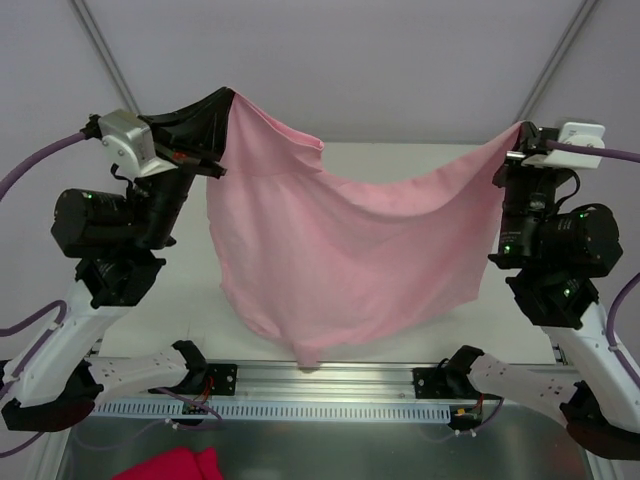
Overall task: Fold and stack the t-shirts
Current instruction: Flatten out the tshirt
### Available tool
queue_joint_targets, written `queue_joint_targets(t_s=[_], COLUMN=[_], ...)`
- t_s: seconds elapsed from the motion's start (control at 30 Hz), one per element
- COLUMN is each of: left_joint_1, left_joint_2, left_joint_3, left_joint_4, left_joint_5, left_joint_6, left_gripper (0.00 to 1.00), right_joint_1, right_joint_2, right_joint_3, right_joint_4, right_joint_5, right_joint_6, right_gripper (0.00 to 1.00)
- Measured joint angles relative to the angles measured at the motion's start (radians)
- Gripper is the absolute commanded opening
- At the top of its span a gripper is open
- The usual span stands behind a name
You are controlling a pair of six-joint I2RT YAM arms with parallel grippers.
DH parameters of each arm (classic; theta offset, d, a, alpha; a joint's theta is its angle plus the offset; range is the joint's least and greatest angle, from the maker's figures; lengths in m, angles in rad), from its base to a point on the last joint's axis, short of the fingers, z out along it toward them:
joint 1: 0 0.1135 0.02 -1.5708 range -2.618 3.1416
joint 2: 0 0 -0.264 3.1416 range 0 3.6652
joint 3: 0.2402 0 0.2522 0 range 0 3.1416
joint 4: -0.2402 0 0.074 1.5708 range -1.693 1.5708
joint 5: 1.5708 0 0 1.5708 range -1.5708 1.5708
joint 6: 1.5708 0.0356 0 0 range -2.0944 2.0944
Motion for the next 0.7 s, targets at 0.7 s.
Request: queue_joint_targets(t_s=[0.7], left_joint_1=[0.489], left_joint_2=[0.883], left_joint_3=[0.284], left_joint_4=[-0.032], left_joint_5=[0.006], left_joint_6=[-0.186], left_gripper=[0.0], right_joint_1=[-0.329], right_joint_2=[0.874], right_joint_3=[0.18], right_joint_4=[-0.068], right_joint_5=[-0.135], right_joint_6=[0.257], right_gripper=[0.01])
